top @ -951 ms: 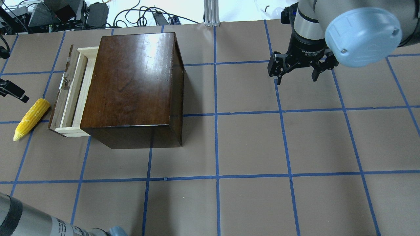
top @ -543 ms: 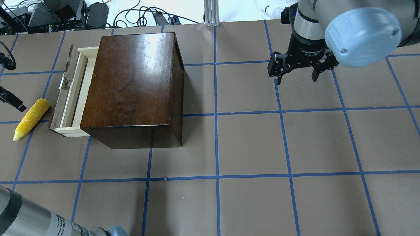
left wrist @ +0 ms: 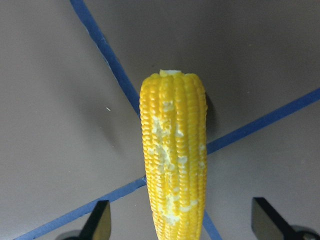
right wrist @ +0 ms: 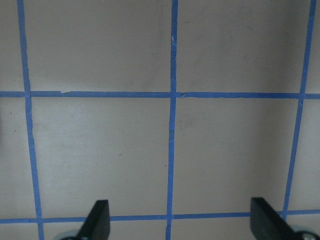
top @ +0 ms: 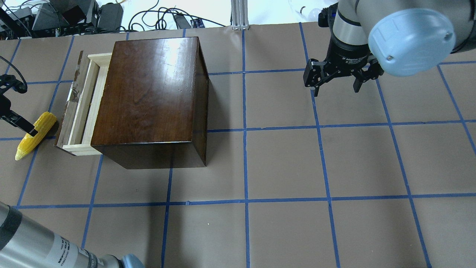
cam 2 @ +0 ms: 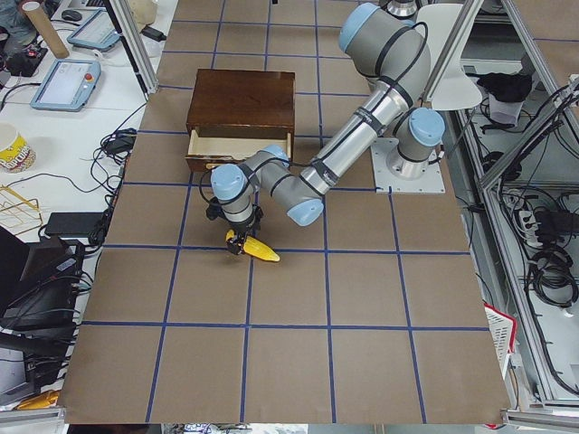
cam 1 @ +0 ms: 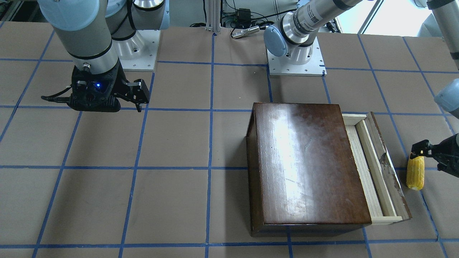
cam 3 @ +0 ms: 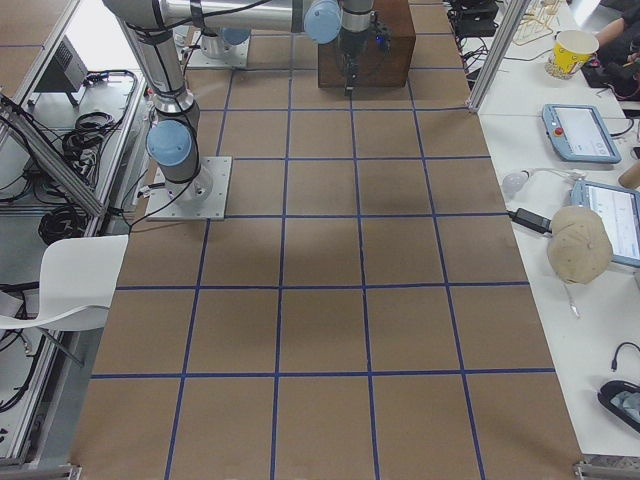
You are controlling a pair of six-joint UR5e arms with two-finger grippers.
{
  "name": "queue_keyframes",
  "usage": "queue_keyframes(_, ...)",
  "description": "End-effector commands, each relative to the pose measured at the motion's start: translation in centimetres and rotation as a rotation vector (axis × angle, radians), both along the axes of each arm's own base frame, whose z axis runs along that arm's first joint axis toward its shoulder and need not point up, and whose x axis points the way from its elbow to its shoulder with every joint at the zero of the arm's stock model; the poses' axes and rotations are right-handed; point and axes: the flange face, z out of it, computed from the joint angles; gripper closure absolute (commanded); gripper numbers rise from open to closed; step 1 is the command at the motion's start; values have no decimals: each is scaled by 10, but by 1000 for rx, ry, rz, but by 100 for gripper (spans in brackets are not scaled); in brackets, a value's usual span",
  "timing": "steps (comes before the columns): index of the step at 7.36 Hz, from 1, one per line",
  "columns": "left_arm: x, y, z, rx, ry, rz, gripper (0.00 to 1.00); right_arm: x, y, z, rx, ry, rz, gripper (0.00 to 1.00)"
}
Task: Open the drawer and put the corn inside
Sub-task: 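Lower the left gripper and grasp the yellow corn cob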
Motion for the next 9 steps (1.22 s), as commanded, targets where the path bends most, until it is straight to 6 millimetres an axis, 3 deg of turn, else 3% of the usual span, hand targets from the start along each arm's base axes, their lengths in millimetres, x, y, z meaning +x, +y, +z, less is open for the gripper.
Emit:
queue_keyframes(1,3,4,-26,-17,14,9,0,0,0,0,-1,0,0,0)
queue_keyframes(4,2,1,-33,-38,49,11,2,0,0,0,1,0,0,0)
queue_keyframes(6,3,0,-32,-39,45,10,11,0,0,0,-1,0,0,0)
queue_keyframes(8,4,-2,-30,-43,43,10,52,0,0,0,1,-1,0,0)
queue_keyframes(9,4,-2,-30,-44,42,9,87,0,0,0,-1,0,0,0)
